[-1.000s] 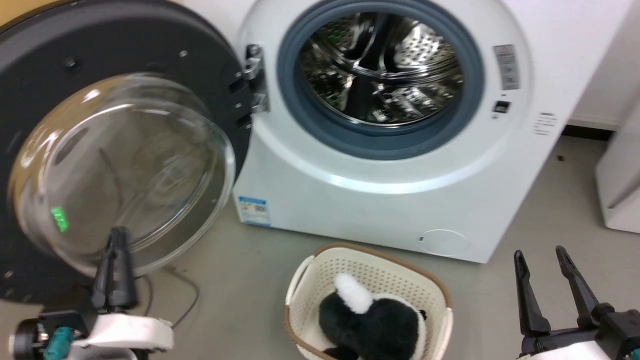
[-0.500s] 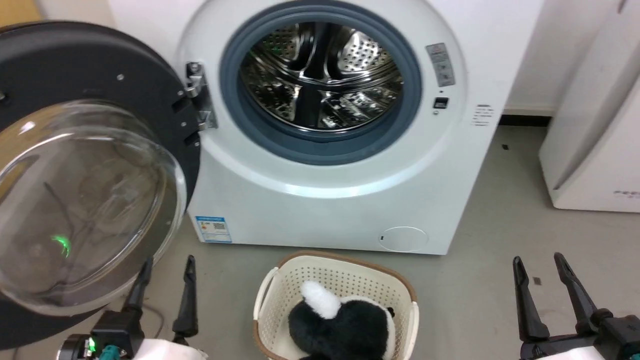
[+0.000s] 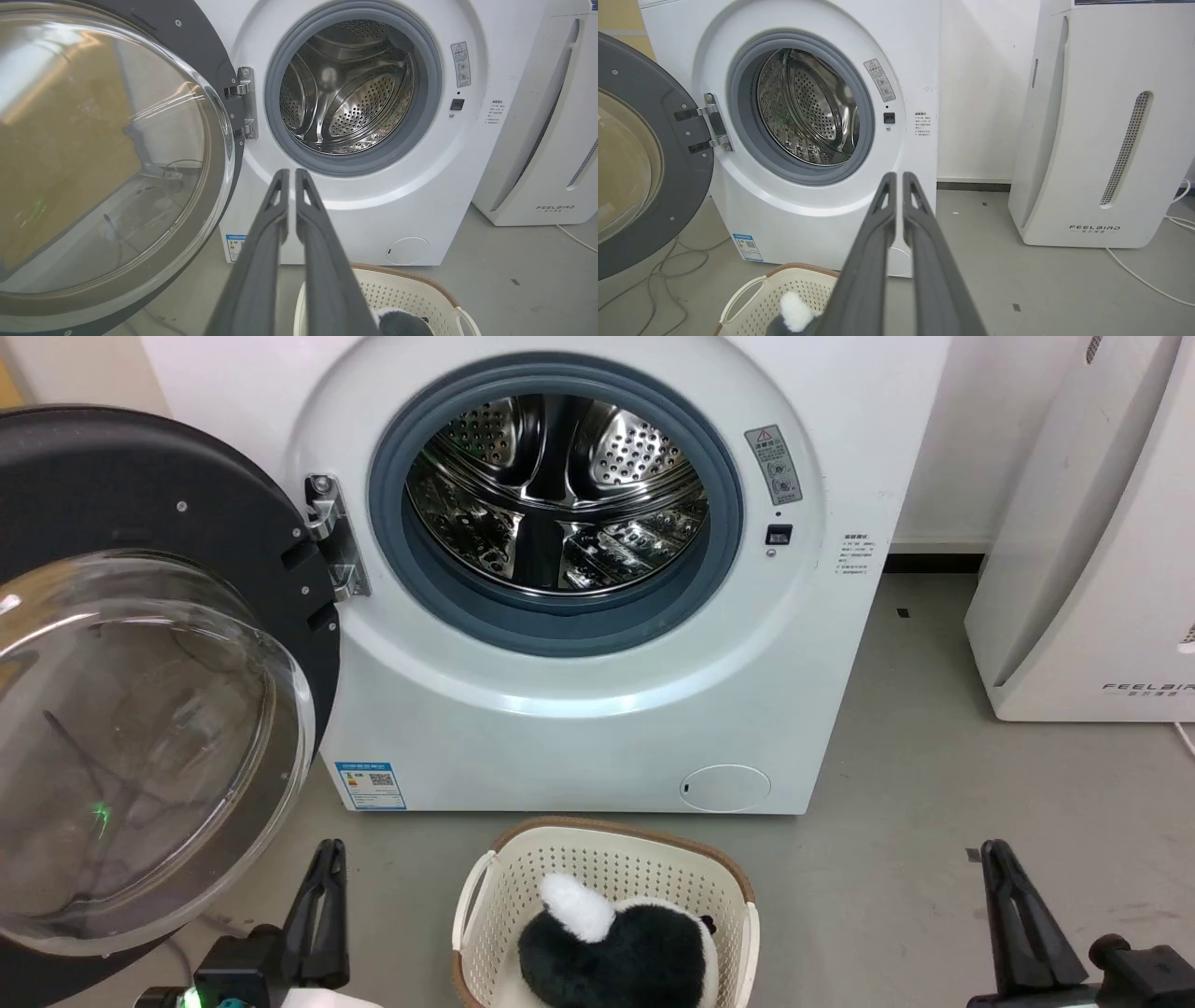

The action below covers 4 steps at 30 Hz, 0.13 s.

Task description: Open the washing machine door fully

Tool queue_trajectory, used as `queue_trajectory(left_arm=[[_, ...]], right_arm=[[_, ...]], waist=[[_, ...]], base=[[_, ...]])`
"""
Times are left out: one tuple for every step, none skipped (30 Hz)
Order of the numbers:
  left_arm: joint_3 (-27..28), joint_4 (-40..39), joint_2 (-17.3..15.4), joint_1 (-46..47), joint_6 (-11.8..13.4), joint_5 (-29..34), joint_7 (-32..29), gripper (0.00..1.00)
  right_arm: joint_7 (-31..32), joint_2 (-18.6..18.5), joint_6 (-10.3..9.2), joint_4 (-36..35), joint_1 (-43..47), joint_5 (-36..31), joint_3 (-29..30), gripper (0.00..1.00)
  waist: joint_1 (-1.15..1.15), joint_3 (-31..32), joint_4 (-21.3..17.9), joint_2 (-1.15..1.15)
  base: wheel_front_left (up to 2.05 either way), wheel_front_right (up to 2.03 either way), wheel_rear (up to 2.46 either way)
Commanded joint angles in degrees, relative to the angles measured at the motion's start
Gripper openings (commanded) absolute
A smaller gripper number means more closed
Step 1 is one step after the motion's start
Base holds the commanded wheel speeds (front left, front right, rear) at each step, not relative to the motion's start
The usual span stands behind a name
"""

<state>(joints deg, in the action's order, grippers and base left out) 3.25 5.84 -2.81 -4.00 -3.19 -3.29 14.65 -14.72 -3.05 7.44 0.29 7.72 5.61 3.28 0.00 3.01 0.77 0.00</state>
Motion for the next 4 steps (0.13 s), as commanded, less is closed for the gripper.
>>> queue_trajectory(left_arm=[[-0.02,-0.09,0.0,0.06,0.05,0.05,-0.23,0.0],[-0.04,-0.14,0.0,0.09,0.08,0.08,-0.35,0.0],[-0.07,-0.19,0.0,0.13,0.1,0.1,-0.47,0.0],[-0.1,-0.23,0.0,0.16,0.13,0.13,-0.58,0.0]], right_arm=[[0.22,0.0,0.0,0.0,-0.12,-0.08,-0.06,0.0],[0.34,0.0,0.0,-0.01,-0.18,-0.12,-0.09,0.0],[0.46,0.01,0.0,-0.01,-0.25,-0.17,-0.11,0.0],[0.57,0.01,0.0,-0.01,-0.31,-0.21,-0.14,0.0]], waist=[[0.0,-0.04,0.0,0.0],[0.0,-0.06,-0.01,0.0],[0.0,-0.09,-0.01,0.0],[0.0,-0.11,-0.02,0.0]], base=[[0.0,0.0,0.0],[0.0,0.0,0.0],[0.0,0.0,0.0],[0.0,0.0,0.0]])
